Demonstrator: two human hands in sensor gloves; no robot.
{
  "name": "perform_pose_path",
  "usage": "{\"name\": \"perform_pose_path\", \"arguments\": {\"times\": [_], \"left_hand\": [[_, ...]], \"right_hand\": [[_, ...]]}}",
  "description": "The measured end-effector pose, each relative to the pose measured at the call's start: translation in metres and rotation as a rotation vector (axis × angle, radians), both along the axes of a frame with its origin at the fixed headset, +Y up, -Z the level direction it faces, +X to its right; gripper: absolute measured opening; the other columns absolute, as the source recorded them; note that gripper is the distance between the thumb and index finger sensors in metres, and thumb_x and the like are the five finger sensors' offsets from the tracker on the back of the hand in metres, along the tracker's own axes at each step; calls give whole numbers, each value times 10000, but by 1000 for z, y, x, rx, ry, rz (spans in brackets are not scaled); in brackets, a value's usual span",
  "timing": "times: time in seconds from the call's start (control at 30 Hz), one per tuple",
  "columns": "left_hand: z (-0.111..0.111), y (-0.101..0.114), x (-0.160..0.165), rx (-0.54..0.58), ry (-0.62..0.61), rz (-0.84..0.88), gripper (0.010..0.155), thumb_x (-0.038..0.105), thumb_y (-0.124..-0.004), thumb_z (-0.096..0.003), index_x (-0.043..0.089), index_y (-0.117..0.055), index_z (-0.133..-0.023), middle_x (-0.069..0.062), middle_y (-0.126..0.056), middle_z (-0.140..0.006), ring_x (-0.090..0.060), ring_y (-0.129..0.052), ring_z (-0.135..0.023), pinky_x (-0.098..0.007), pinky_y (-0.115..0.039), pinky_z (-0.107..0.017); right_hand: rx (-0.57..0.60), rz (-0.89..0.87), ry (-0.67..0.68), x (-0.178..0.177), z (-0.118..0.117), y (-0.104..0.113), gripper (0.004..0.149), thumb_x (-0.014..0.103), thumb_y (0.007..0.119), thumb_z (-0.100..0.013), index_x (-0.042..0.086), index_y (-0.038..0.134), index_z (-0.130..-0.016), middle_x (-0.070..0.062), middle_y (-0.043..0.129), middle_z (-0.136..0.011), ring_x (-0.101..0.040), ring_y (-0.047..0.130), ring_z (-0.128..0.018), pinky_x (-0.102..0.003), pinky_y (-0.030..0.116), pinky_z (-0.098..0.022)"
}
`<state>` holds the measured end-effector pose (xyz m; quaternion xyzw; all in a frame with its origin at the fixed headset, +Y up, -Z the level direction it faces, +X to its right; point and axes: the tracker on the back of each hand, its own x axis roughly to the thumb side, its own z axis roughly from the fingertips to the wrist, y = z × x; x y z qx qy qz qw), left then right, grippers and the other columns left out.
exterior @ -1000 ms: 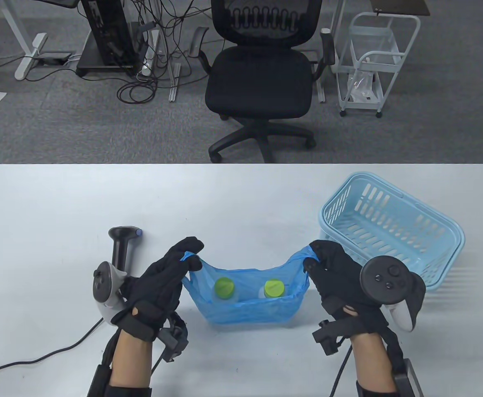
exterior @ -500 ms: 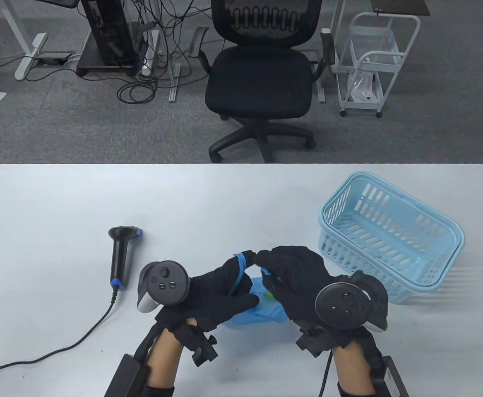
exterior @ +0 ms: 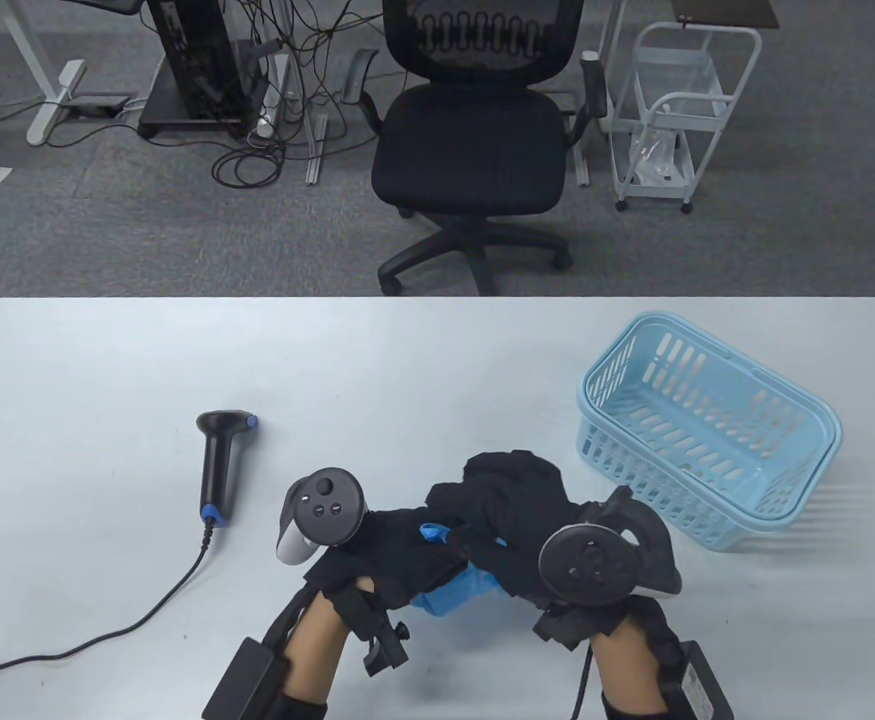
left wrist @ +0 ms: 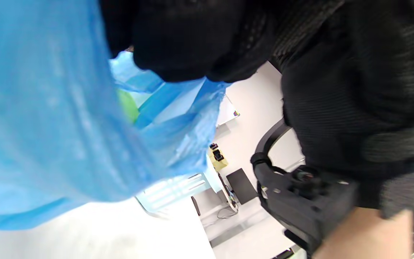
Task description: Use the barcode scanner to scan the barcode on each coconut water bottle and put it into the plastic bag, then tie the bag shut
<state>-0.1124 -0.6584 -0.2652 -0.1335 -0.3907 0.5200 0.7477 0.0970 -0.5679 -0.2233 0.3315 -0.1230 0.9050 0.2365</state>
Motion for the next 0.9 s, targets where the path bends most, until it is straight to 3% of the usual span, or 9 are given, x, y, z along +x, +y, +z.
{"name": "perform_pose_path", "arguments": {"times": [0.1, 0.2, 0.43, 0.6, 0.73, 0.9], "left_hand": [[-2, -3, 0, -42, -36, 23, 434, 363, -720, -704, 161, -778, -1083, 63, -962, -679, -180, -999, -415, -499, -865, -421], [-3, -4, 0, -41, -52, 6, 434, 367, -710, -709, 158, -773, -1084, 59, -960, -694, -185, -1000, -432, -502, -863, -434], [-2, -4, 0, -32, -47, -41, 500, 383, -677, -713, 104, -723, -1124, 46, -952, -727, -193, -1000, -460, -508, -857, -450], [-2, -2, -2, -49, -29, -54, 523, 420, -659, -718, 124, -708, -1147, 19, -954, -780, -224, -1008, -506, -522, -849, -474], [-5, 1, -13, -32, 37, -26, 496, 433, -696, -711, 191, -757, -1141, -14, -962, -850, -249, -1033, -570, -528, -854, -505], [-12, -11, -29, -74, 177, 182, 425, 364, -773, -694, 275, -766, -1109, -11, -1006, -822, -219, -1084, -521, -502, -902, -459]], "right_hand": [[-90, 64, -47, 16, -15, -14, 462, 410, 850, -550, 406, 711, -991, 2, 716, -1085, -376, 642, -1056, -679, 499, -767], [-140, 14, 9, 18, -22, -21, 433, 418, 855, -544, 412, 746, -964, -12, 711, -1090, -383, 647, -1047, -686, 496, -761], [-54, 37, -3, 10, -21, -26, 373, 413, 859, -527, 362, 806, -893, 13, 762, -1010, -354, 685, -1029, -678, 521, -754], [-7, 36, 76, 4, -21, -34, 408, 338, 716, -581, 176, 705, -956, -51, 699, -989, -381, 630, -1014, -668, 474, -764], [15, 9, 27, 8, -22, -34, 416, 315, 653, -589, 134, 656, -964, -90, 667, -990, -411, 602, -1005, -678, 452, -763], [-9, 23, -63, 14, -25, -36, 415, 309, 643, -591, 123, 655, -962, -104, 663, -984, -423, 589, -997, -691, 415, -746]]}}
